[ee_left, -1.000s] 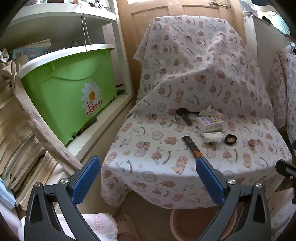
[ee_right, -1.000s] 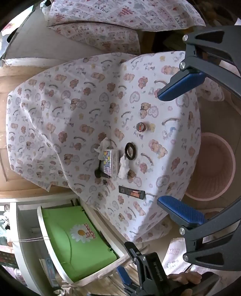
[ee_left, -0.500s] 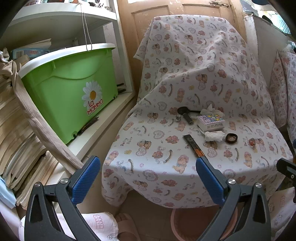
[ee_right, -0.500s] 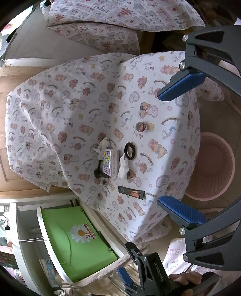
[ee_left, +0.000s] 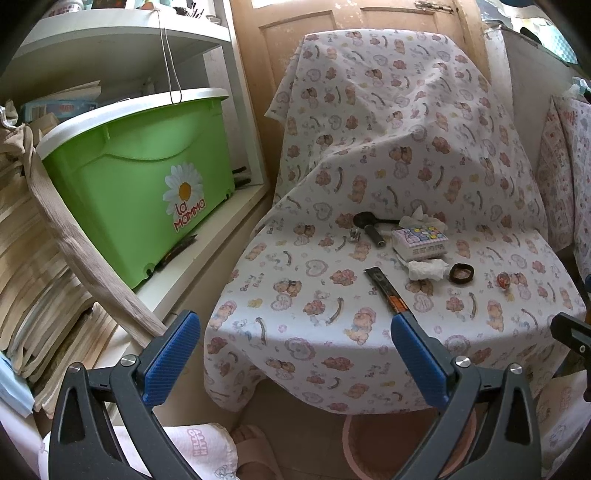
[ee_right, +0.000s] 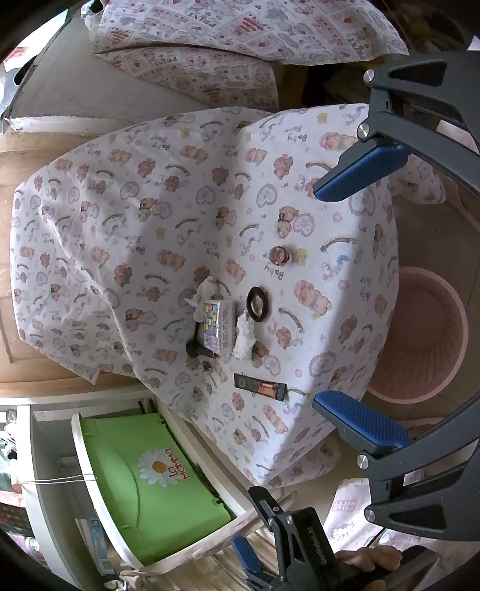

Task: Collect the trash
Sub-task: 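Move both tools toward the items on the sheet-covered chair seat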

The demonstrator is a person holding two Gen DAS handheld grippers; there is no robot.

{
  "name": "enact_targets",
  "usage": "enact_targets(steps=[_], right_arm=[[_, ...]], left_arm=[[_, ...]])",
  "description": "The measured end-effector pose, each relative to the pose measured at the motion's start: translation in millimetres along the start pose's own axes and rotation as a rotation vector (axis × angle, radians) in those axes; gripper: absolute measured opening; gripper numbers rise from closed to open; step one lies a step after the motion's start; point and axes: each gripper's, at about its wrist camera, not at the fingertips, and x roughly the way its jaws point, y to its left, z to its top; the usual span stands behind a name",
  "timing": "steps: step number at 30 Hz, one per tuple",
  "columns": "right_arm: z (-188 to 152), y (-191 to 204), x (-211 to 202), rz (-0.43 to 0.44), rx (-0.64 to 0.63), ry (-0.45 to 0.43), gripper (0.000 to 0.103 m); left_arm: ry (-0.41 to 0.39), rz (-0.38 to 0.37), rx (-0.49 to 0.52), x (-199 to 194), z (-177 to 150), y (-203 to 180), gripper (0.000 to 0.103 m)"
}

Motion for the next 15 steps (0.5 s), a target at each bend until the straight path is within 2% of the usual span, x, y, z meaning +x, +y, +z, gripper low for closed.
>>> enact_targets(steps=[15], right_arm=[[-1.9,-1.6,10.1,0.016,0.022,0.017,0.103]], left_arm=[[0.005,0.001,0.001,1.0,0.5,-1.2,0.102]])
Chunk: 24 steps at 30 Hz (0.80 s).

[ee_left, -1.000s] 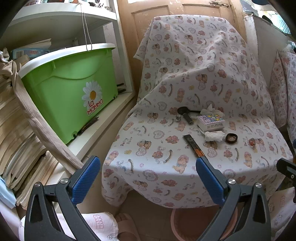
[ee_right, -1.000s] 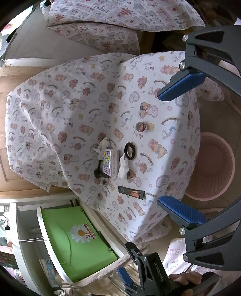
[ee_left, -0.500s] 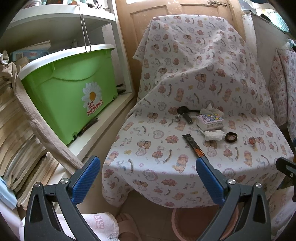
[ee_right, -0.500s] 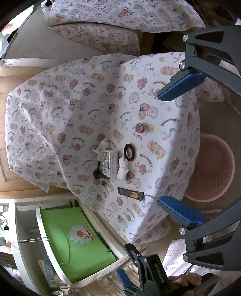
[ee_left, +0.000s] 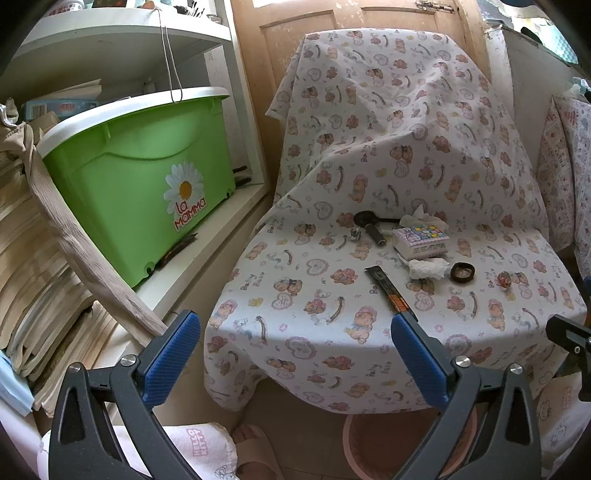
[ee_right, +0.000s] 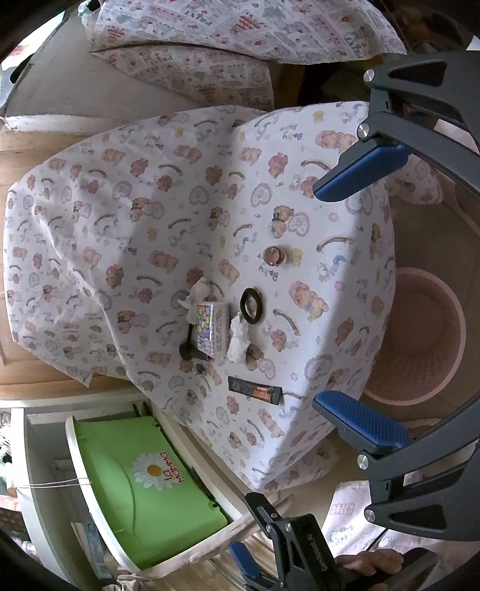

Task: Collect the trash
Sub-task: 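Move both tools toward the items on the sheet-covered chair seat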

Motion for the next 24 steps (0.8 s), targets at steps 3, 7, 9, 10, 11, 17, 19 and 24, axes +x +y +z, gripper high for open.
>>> enact_targets(steps=[3,7,9,10,11,17,19,24], right_arm=[[-1.1,-0.7,0.0,0.000,-0.002,0.006,0.103],[-1.2,2.6,2.0,-0.001,-0.007,0.014,0.103],[-1.3,3.6,3.7,0.002,-0.008,0.023,0.103],[-0.8,3.4,4.8,0.005,-0.008,0.026,0.103],[-0.7,3.7,5.6,0.008,-0.008,0.034,0.103],[-1.8,5.3,14.3,0.002,-0.028,0.078,0.103],[-1.7,4.3,15.4,0.002,-0.026,0.080,0.103],[8.7,-0.9,18.4,-0.011,-0.039,0.119,0.103]], left_arm=[[0.003,-0.002,0.002,1.5,-0.5,-0.4,0.102],[0.011,0.001,0.007,4.9,-2.4,-1.7,0.102],[0.024,-0.007,0.004,7.9,-3.5,-2.8,0.102],[0.030,-0.013,0.002,9.8,-4.2,-3.4,0.102],[0.036,-0.016,0.002,11.8,-4.8,-4.3,0.102],[0.089,-0.047,-0.010,27.6,-3.3,-7.3,0.102],[0.104,-0.048,-0.015,31.9,-0.9,-7.3,0.102],[0.107,-0.029,-0.010,34.4,21.9,-9.1,0.102]])
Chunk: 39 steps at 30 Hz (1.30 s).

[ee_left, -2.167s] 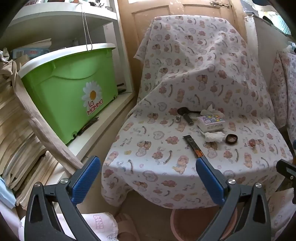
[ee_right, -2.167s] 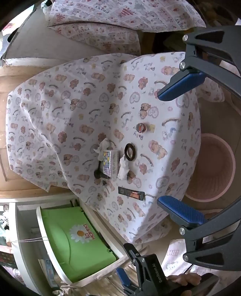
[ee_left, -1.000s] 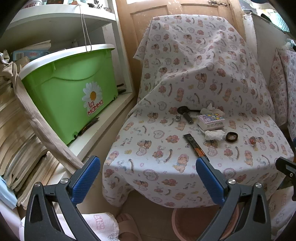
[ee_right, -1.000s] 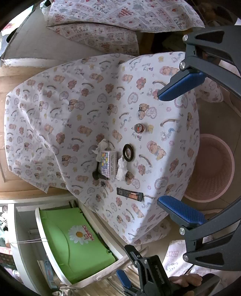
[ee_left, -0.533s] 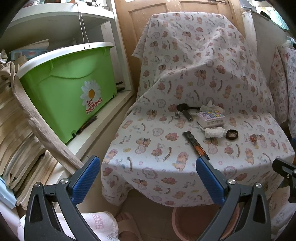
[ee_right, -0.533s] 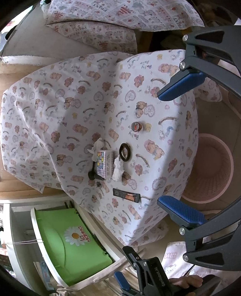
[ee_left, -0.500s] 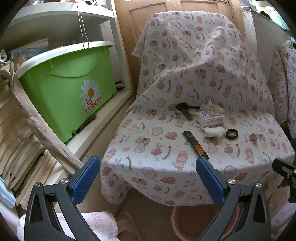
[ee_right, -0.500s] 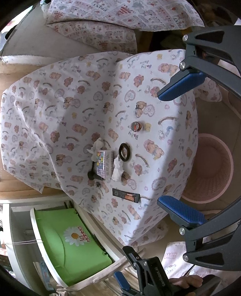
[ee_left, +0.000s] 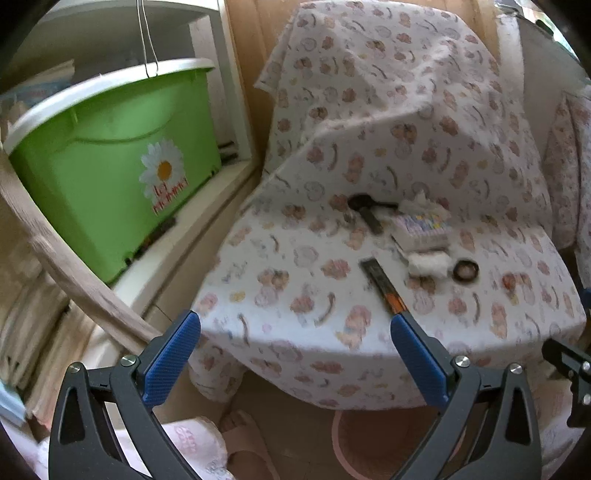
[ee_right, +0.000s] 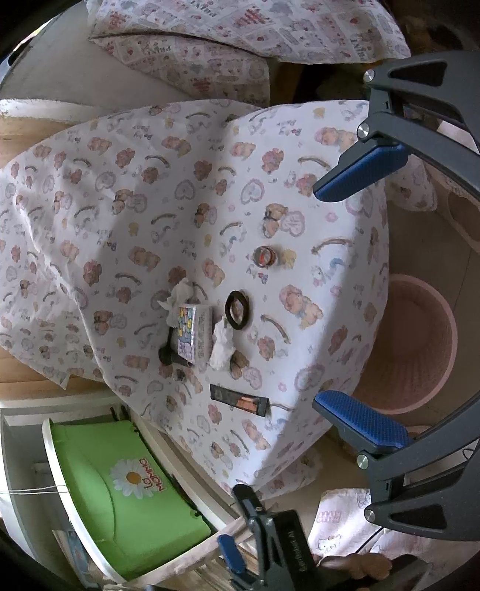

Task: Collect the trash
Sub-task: 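Grasp the coffee stick packet with the left tool while the right tool grasps the clear ring wrapper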

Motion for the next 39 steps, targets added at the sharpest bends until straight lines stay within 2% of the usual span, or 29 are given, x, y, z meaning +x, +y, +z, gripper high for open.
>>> enact_targets(steps=[2,5,9,11,13,14,16,18,20,22,25,27,28,30,32,36,39], right_arm=[[10.6,-4.9,-0.4,-0.011,-0.012,0.025,0.103],[28.5,-10.4,-1.8,0.020,0.009,0.017,0.101],[54.8,-19.0,2.3,0.050,0.020,-0.002,0.095],[64.5,-24.0,10.3,0.036,0.019,-0.010,0.089],[68.7,-28.3,20.1,0.025,0.018,-0.004,0.075],[69.2,-32.6,27.5,0.028,0.025,-0.001,0.073],[65.4,-39.8,36.7,0.018,0.035,-0.012,0.066],[60.3,-44.3,49.5,-0.019,0.024,0.008,0.057],[56.6,-42.3,60.2,-0.022,-0.035,0.044,0.056],[51.8,-37.3,69.7,-0.012,-0.090,0.075,0.056],[46.5,-35.8,82.4,0.000,-0.105,0.112,0.056],[44.9,-35.8,89.5,0.017,-0.099,0.130,0.056],[44.6,-35.8,93.6,0.012,-0.100,0.132,0.056],[45.5,-36.7,98.4,-0.021,-0.105,0.129,0.056],[45.4,-38.2,102.3,-0.017,-0.086,0.137,0.055],[47.9,-39.6,110.0,-0.024,-0.069,0.154,0.043],[49.5,-38.3,111.4,-0.021,-0.068,0.159,0.033]], left_arm=[[-0.012,-0.019,-0.005,-1.4,11.1,-1.3,0.102],[-0.011,-0.029,0.003,2.5,25.4,-6.7,0.101],[0.013,-0.030,0.042,19.2,34.3,-18.7,0.090],[0.042,-0.040,0.036,32.0,33.3,-21.8,0.082],[0.086,-0.068,0.025,45.4,28.8,-24.6,0.073],[0.108,-0.085,0.023,51.3,25.6,-26.1,0.067],[0.133,-0.101,0.025,60.9,18.7,-28.9,0.065],[0.127,-0.077,0.031,64.8,12.8,-31.1,0.065],[0.127,-0.059,0.023,68.4,9.5,-31.4,0.064],[0.148,-0.086,0.007,72.3,8.9,-31.4,0.064],[0.168,-0.090,0.005,77.1,9.9,-32.3,0.066],[0.170,-0.089,0.009,77.8,10.5,-34.6,0.072],[0.169,-0.088,0.011,78.3,11.0,-36.1,0.074],[0.170,-0.079,0.025,80.0,12.2,-39.9,0.083],[0.166,-0.070,0.044,81.1,12.5,-44.4,0.086],[0.162,-0.080,0.060,82.1,11.0,-49.6,0.092],[0.171,-0.080,0.080,83.7,8.4,-53.8,0.092]])
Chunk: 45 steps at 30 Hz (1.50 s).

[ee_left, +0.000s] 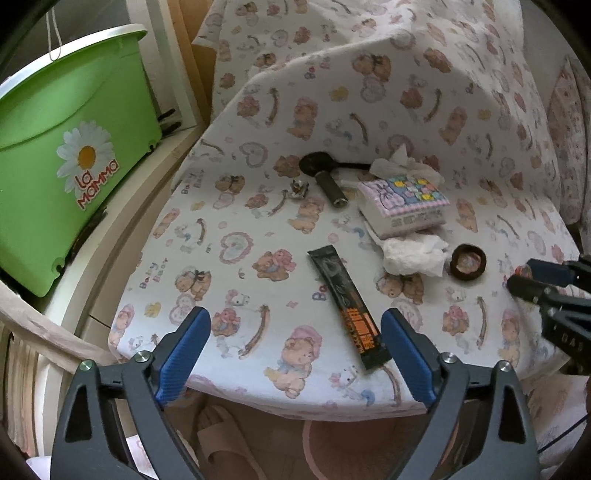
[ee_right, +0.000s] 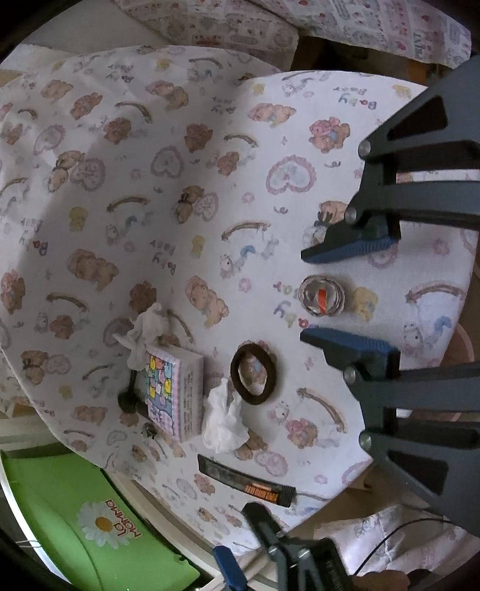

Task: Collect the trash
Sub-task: 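Grasp the coffee stick packet with the left tool while the right tool grasps the clear ring wrapper, then carry both held items down over the pink wastebasket with both tools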

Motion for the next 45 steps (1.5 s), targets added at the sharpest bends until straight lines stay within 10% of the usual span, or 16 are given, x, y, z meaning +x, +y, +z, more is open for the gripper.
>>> enact_targets(steps=[4,16,25,29,45], right_arm=[[-0.9,-3.0,-1.2,0.011,0.022,0.008,0.017],[-3.7,1.1,-25.3,0.095,0.050,-0.036,0.015],[-2.0,1.4,-25.0,0.118,0.060,-0.030,0.015],[-2.9,2.8,-27.3,0.121,0.055,-0.038,0.015],[-4.2,-1.2,-32.2,0.135,0.079,-0.057,0.015]], left_arm=[[0.013,-0.013,0.003,4.8,-1.8,-1.9,0.092],[0.072,-0.057,0.001,20.6,17.0,-19.1,0.090],[0.131,-0.128,-0.045,32.7,16.2,-18.2,0.056],[0.123,-0.115,-0.066,30.7,16.6,-9.4,0.017],[0.121,-0.199,-0.107,8.5,12.3,12.9,0.015]])
